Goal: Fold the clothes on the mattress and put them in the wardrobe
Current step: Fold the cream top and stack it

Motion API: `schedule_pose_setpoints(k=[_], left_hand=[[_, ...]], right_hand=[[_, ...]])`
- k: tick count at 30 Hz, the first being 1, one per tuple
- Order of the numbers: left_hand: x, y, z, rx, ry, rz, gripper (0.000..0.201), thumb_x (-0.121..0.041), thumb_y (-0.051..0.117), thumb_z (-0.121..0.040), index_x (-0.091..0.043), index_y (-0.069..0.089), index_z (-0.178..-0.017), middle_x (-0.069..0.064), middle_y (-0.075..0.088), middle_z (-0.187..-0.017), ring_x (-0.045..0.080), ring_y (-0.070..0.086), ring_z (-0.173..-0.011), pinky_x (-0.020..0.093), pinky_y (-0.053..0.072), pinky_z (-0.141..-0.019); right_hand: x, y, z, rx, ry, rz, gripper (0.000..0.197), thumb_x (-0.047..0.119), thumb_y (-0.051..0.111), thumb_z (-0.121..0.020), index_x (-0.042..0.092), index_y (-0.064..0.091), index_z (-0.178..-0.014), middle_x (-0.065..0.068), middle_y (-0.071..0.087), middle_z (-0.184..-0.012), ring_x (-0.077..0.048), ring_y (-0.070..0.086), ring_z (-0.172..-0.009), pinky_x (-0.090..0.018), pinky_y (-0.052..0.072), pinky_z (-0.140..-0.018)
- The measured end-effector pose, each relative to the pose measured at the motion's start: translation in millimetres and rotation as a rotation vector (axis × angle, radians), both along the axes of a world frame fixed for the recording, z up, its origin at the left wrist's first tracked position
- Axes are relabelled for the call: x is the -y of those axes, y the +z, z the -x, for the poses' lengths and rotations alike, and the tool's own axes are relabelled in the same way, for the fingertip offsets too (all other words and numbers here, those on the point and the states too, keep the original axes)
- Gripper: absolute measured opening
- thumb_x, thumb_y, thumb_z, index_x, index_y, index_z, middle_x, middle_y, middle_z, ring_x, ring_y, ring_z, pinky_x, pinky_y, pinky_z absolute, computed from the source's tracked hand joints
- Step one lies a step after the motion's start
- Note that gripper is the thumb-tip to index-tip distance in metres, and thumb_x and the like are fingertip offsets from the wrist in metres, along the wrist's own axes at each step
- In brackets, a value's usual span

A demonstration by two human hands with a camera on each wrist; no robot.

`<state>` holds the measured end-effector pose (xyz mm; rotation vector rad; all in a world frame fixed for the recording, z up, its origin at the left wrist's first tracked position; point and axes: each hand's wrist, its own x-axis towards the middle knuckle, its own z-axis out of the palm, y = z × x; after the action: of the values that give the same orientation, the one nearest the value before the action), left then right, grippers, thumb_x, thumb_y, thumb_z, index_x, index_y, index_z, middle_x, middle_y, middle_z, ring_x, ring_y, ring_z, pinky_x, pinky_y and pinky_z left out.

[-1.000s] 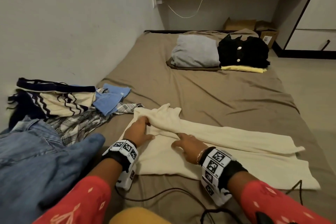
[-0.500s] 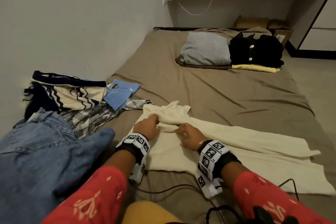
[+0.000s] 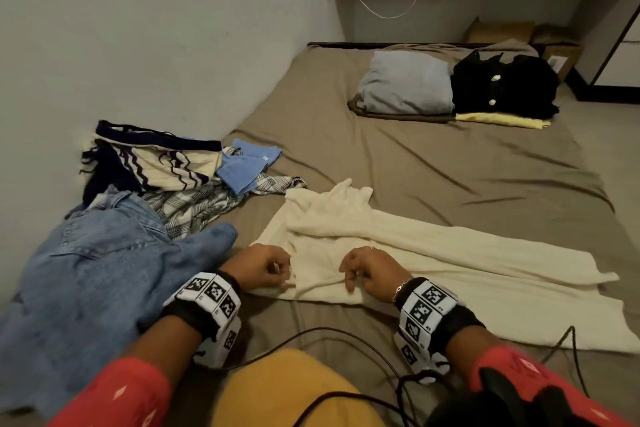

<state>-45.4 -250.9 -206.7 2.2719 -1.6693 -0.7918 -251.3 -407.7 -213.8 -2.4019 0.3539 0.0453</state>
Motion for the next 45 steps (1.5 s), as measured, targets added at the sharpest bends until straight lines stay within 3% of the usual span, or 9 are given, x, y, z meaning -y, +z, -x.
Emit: schedule_pose_setpoints(k=[5,10,13,16,20,26,34,38,45], left_hand=[[10,8,-3,-0.072,0.369,0.259,0.016,-0.014,0.063,-0.087,-0.02,0.053,-0.076,-0.004,0.053,-0.061,-0.002,0.05,-0.046,0.021,0.039,-0.049],[31,10,17,-0.286,0.539,0.018,0.013,-0.029,0.047,-0.097,-0.017,0.043,-0.102,0.006,0.057,-0.061,0.009,0.049,-0.033,0.015,0.031,-0.03],[48,7,16,-0.2,0.657,0.013,0.037,-0.044,0.047,-0.094,-0.007,0.051,-0.095,0.011,0.057,-0.064,0.025,0.057,-0.052,0.024,0.044,-0.045],[56,2,3,-0.175,0.808,0.03,0.048,-0.036,0.042,-0.097,0.009,0.053,-0.106,0.029,0.064,-0.094,0.04,0.064,-0.083,0.043,0.052,-0.072],[48,13,1,-0.342,0.724,-0.036,0.027,0.003,0.041,-0.093,-0.009,0.044,-0.117,0.015,0.057,-0.058,0.012,0.046,-0.027,0.013,0.032,-0.03],[60,21,16,-0.397,0.529,-0.028,0.048,0.004,0.056,-0.085,-0.02,0.035,-0.122,-0.004,0.054,-0.042,0.005,0.041,-0.024,0.011,0.025,-0.028],[59,21,18,-0.764,0.771,-0.035,0.036,-0.053,0.044,-0.091,-0.018,0.044,-0.095,0.006,0.055,-0.06,0.016,0.048,-0.049,0.02,0.047,-0.039],[63,22,24,-0.905,0.771,-0.019,0.02,-0.035,0.054,-0.092,-0.016,0.055,-0.097,0.008,0.047,-0.075,0.017,0.048,-0.063,0.021,0.05,-0.044],[69,27,18,-0.94,0.793,0.303,0.018,0.005,0.057,-0.086,-0.011,0.058,-0.078,0.001,0.056,-0.062,0.008,0.052,-0.048,0.017,0.047,-0.046]], right_hand=[[-5,-6,-3,-0.045,-0.069,0.081,0.042,-0.005,0.043,-0.079,0.017,0.057,-0.111,-0.005,0.059,-0.112,-0.024,0.049,-0.108,-0.028,0.038,-0.09],[-12,-4,-16,-0.071,-0.009,0.258,0.048,0.01,0.049,-0.087,0.021,0.042,-0.133,-0.006,0.044,-0.126,-0.026,0.038,-0.118,-0.033,0.037,-0.093],[-16,-6,-26,-0.165,-0.033,0.321,0.043,0.015,0.053,-0.088,0.018,0.043,-0.13,-0.009,0.042,-0.124,-0.028,0.039,-0.117,-0.036,0.039,-0.09],[-7,-2,-28,-0.1,-0.16,0.285,0.026,0.015,0.049,-0.09,0.015,0.054,-0.116,-0.009,0.05,-0.118,-0.029,0.05,-0.109,-0.031,0.039,-0.083],[12,11,-27,0.103,-0.37,-0.147,0.02,0.008,0.044,-0.09,0.026,0.049,-0.085,-0.013,0.064,-0.092,-0.031,0.065,-0.074,-0.025,0.045,-0.054],[24,13,-31,0.17,-0.339,-0.501,0.022,0.005,0.048,-0.093,0.022,0.045,-0.078,-0.003,0.056,-0.074,-0.013,0.057,-0.06,-0.02,0.045,-0.053],[24,6,-17,0.213,-0.317,-0.926,0.022,0.01,0.043,-0.097,0.015,0.047,-0.076,-0.002,0.059,-0.087,-0.011,0.05,-0.069,-0.022,0.042,-0.064],[20,5,-11,0.242,-0.3,-0.939,0.017,0.006,0.044,-0.095,0.009,0.053,-0.081,-0.003,0.065,-0.098,-0.013,0.053,-0.077,-0.023,0.039,-0.062],[23,5,-14,0.369,-0.368,-0.777,0.029,-0.018,0.057,-0.076,0.011,0.057,-0.077,-0.001,0.058,-0.08,0.009,0.055,-0.063,-0.008,0.043,-0.059]])
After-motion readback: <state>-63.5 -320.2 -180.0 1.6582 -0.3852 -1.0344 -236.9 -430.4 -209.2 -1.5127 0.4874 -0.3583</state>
